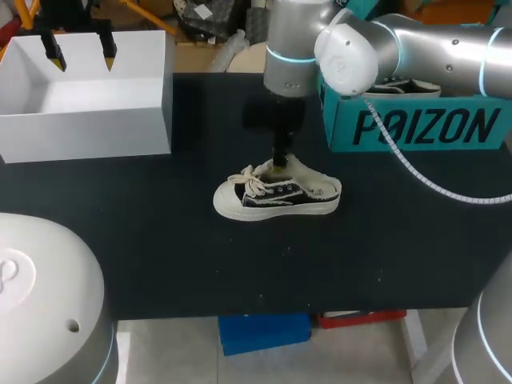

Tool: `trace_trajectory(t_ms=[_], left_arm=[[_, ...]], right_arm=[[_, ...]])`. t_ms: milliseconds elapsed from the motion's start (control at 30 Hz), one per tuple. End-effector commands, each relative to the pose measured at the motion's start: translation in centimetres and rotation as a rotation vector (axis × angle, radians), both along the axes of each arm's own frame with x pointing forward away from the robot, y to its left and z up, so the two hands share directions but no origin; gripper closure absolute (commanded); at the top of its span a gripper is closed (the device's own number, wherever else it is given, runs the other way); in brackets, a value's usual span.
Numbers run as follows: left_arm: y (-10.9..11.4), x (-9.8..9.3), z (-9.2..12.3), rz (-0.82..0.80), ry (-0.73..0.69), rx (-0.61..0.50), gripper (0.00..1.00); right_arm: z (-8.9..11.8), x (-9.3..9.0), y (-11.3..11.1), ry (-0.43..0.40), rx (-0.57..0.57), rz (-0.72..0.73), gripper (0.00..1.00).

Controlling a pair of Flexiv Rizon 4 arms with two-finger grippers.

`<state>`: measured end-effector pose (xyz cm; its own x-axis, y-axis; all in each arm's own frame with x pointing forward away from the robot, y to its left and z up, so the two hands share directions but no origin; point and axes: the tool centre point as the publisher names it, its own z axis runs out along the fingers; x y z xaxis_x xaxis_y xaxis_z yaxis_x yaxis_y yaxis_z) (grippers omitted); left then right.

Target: Take the shoe out of the shoebox, open the shoe tongue, remove and reinsert the insole, then place the shoe into the shoebox

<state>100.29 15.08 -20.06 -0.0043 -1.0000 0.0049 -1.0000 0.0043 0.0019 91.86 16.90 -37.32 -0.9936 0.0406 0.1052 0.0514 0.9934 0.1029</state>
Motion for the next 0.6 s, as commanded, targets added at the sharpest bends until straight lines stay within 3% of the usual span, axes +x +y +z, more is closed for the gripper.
trace_trajectory(t_ms=[33, 267, 600], left_arm=[[-0.1, -0.1, 0.0, 0.003, 0.001, 0.003, 0.00], [-0.1, -0.1, 0.0, 0.003, 0.001, 0.003, 0.00], [-0.1, -0.1, 0.0, 0.003, 0.001, 0.003, 0.00]], right_arm=[[5.7, -1.5, -3.5, -0.069, 0.173, 0.113, 0.00], [7.7, -3.1, -7.2, -0.062, 0.382, 0.217, 0.00], [7.7, -3.1, -7.2, -0.062, 0.382, 0.217, 0.00]])
